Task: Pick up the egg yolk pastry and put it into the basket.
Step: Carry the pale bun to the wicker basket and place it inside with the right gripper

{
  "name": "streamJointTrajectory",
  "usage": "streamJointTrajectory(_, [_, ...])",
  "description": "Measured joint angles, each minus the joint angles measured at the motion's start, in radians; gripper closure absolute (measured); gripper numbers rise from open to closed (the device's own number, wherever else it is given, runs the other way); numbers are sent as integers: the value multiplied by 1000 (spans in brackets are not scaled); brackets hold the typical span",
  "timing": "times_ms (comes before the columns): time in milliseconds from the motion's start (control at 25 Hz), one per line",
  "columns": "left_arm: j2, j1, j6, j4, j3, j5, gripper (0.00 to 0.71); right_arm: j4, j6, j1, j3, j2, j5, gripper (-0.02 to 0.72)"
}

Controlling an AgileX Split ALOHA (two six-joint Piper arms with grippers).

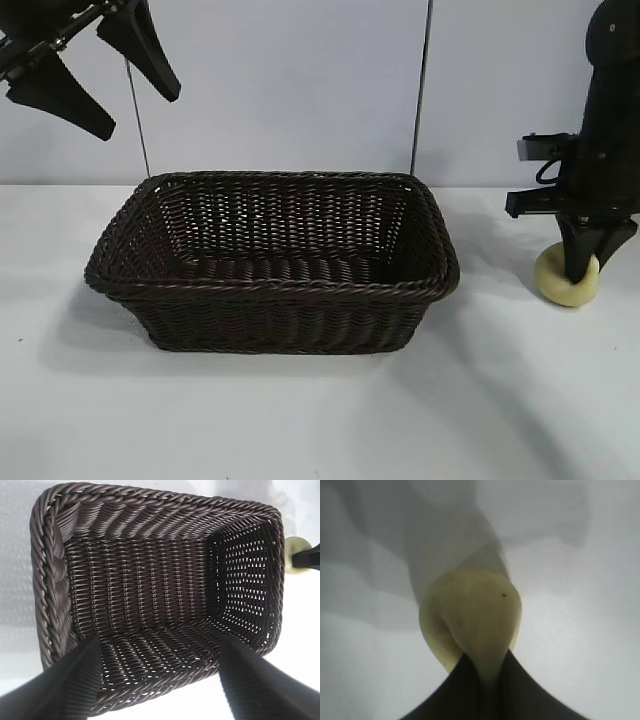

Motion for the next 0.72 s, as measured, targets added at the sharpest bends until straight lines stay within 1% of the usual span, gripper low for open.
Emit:
streamJointTrajectory(120, [0, 0, 0, 0, 0, 0, 221, 16, 0, 0, -68, -31, 49, 668])
streamJointTrajectory(240, [0, 0, 0, 0, 0, 0, 221, 31, 0, 0, -134, -53, 58, 668])
streamJointTrajectory(480, [0, 0, 0, 0, 0, 0, 221, 127, 0, 11, -199, -73, 74, 669])
streamJointTrajectory(600, [0, 0, 0, 0, 0, 0, 221, 157, -5, 53, -199, -73, 76, 669])
streamJointTrajectory(720, [0, 0, 0, 0, 0, 0, 221, 174, -14, 115, -199, -73, 77, 669])
